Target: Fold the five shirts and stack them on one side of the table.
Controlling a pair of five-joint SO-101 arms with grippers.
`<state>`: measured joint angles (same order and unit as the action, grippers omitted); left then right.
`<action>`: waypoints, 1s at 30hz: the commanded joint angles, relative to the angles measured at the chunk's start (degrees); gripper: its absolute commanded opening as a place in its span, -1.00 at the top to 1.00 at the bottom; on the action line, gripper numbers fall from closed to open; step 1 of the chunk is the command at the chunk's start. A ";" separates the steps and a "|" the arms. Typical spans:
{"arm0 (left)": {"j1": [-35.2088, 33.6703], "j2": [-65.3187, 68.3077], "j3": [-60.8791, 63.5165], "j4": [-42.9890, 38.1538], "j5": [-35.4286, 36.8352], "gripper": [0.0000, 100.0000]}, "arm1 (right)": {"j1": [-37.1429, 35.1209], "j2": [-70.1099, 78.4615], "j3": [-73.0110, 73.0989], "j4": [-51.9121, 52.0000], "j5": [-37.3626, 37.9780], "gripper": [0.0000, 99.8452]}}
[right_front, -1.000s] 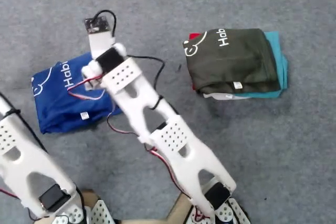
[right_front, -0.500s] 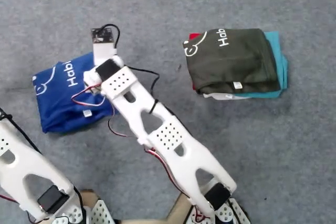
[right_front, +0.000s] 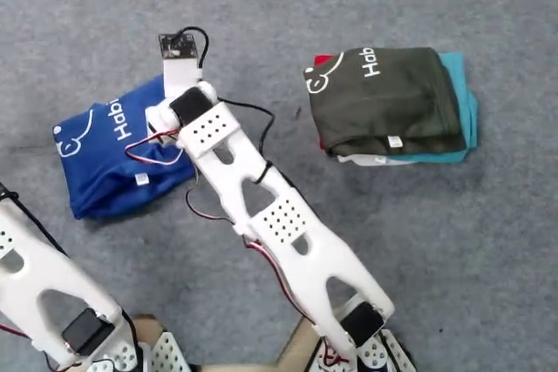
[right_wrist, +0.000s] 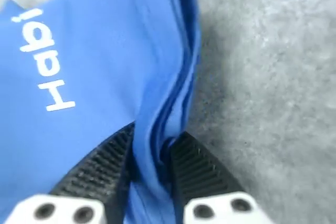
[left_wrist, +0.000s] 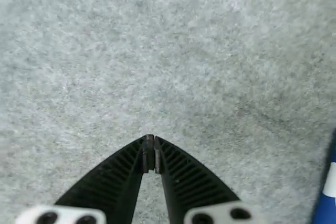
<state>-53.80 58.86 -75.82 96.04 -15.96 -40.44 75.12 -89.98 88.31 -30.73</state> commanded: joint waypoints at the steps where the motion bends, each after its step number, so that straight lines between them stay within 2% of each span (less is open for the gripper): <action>1: -0.84 -1.41 -2.77 -0.62 -0.26 0.94 | 1.76 -1.27 -5.85 2.20 0.09 0.97; 5: -0.75 -1.41 -2.77 -0.44 -0.26 0.94 | 2.55 -4.79 -2.95 3.78 -3.60 0.97; 16: -0.84 -1.41 -2.77 -0.18 -0.18 0.94 | 7.30 -17.01 -3.65 4.31 -3.43 0.97; 21: -0.84 -1.41 -2.77 0.88 -0.18 0.94 | 14.68 -19.65 -2.07 6.68 -3.43 0.97; 24: -0.84 -1.32 -4.70 2.29 -0.18 0.94 | 20.92 -22.29 3.82 8.53 -3.16 0.97; 30: -0.13 -0.88 -9.54 3.43 -0.18 0.94 | 34.46 -33.01 11.03 12.92 3.43 0.97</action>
<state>-54.33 58.95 -81.71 98.95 -15.96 -11.96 51.21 -80.04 99.56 -29.49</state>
